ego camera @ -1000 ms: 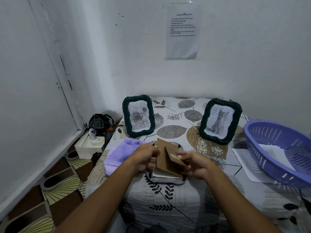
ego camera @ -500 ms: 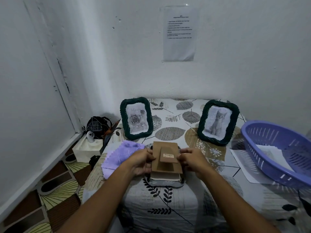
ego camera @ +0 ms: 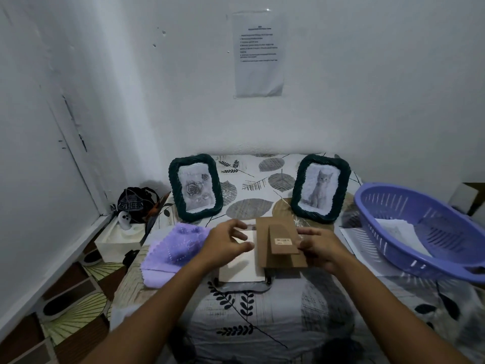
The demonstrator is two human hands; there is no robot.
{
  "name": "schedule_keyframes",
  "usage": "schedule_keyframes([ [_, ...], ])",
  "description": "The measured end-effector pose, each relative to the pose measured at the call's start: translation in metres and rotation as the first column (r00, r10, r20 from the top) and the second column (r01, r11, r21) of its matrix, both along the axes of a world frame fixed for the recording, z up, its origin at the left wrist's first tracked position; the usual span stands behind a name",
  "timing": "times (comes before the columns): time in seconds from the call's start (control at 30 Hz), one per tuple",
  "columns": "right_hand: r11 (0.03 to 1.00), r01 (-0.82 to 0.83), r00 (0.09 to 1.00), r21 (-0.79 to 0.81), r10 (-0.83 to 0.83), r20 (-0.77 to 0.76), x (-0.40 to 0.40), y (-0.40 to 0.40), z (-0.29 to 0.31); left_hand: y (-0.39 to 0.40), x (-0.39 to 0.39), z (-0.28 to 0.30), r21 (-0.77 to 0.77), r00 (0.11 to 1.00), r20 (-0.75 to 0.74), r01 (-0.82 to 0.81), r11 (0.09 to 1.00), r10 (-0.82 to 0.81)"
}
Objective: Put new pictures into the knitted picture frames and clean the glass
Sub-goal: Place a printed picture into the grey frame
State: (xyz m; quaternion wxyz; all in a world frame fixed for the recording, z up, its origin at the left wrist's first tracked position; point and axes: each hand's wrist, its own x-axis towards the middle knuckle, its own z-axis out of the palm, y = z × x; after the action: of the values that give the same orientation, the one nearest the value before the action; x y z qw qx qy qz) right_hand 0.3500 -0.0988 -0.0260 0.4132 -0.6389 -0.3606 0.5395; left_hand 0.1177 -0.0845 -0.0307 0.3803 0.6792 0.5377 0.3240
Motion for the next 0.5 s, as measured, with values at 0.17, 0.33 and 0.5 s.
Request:
schedule_keyframes([
  [0.17, 0.997, 0.077, 0.997, 0.020, -0.076, -0.013, 0.024, -0.009, -0.002, -0.007, 0.019, -0.014, 0.107, 0.851, -0.406, 0.406, 0.907, -0.333],
  [0.33, 0.997, 0.081, 0.995, -0.006, -0.080, 0.061, 0.029, -0.011, -0.007, -0.004, 0.026, -0.033, 0.046, 0.639, -0.681, 0.525, 0.850, -0.358],
  [0.5, 0.998, 0.057, 0.992, -0.033, -0.052, 0.118, 0.027, -0.006, -0.014, -0.002, 0.021, -0.041, 0.021, 0.604, -0.702, 0.548, 0.837, -0.378],
])
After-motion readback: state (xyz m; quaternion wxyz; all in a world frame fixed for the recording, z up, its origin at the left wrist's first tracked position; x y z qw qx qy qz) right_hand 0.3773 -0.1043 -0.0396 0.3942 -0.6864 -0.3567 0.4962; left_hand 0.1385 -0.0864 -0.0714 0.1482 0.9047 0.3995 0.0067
